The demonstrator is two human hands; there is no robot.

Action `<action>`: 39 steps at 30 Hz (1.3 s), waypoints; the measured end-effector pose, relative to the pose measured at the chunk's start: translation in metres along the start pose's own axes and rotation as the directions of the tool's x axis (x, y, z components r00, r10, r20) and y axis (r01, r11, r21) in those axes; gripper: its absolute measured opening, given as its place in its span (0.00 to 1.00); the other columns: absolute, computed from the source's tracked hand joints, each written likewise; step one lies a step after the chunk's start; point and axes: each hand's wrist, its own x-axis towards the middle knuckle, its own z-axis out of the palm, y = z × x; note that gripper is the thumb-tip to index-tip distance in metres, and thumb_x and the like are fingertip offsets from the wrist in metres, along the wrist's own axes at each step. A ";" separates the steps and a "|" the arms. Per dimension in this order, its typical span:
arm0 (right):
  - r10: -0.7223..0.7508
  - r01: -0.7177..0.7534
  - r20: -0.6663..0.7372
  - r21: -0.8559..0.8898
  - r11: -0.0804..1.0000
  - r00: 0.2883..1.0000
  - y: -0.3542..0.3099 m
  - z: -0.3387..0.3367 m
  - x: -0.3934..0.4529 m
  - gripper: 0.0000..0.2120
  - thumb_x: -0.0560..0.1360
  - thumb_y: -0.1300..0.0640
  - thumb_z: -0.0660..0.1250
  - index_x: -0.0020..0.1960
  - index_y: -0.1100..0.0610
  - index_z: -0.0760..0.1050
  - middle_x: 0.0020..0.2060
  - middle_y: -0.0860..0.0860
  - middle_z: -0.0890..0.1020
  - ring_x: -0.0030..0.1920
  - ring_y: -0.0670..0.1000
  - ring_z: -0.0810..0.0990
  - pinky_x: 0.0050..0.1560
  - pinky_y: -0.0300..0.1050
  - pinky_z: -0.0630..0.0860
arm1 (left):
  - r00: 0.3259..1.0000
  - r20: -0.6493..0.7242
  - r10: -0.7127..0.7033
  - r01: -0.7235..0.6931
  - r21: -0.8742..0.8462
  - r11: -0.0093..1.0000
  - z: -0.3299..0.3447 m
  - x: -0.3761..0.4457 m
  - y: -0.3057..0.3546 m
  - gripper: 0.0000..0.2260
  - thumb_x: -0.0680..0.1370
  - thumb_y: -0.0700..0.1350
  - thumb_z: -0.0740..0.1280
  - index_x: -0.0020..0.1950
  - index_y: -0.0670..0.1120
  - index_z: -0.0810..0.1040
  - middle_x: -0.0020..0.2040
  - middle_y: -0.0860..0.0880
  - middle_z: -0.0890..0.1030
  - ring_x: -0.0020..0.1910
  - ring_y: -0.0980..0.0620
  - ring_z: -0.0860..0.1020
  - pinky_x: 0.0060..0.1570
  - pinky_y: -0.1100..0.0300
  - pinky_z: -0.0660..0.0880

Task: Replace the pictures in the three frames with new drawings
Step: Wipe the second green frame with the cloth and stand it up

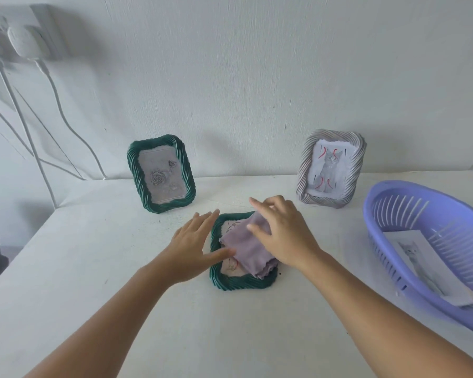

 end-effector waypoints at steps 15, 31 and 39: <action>0.009 0.054 0.415 -0.141 0.989 0.910 -0.006 0.018 -0.018 0.31 0.81 0.35 0.42 0.82 0.42 0.51 0.83 0.46 0.50 0.82 0.48 0.43 0.79 0.63 0.43 | 0.999 0.020 0.050 -0.053 0.229 0.972 0.017 -0.006 -0.036 0.52 0.65 0.85 0.52 0.80 0.64 0.37 0.82 0.59 0.38 0.80 0.56 0.32 0.80 0.49 0.39; -0.011 0.076 0.321 -0.192 0.978 0.947 -0.006 0.016 -0.002 0.21 0.85 0.44 0.54 0.77 0.41 0.66 0.81 0.46 0.59 0.81 0.49 0.53 0.77 0.67 0.39 | 0.998 0.046 0.045 -0.054 0.207 0.977 0.016 -0.003 -0.037 0.59 0.59 0.87 0.55 0.81 0.63 0.38 0.82 0.60 0.38 0.80 0.57 0.32 0.80 0.48 0.39; -0.094 0.130 0.298 -0.104 0.986 0.950 -0.005 0.019 -0.014 0.18 0.83 0.43 0.58 0.72 0.39 0.72 0.78 0.44 0.65 0.79 0.50 0.59 0.75 0.71 0.38 | 0.998 0.050 0.034 -0.044 0.217 0.975 0.016 -0.003 -0.038 0.59 0.58 0.87 0.55 0.81 0.63 0.37 0.82 0.60 0.38 0.79 0.57 0.32 0.80 0.48 0.40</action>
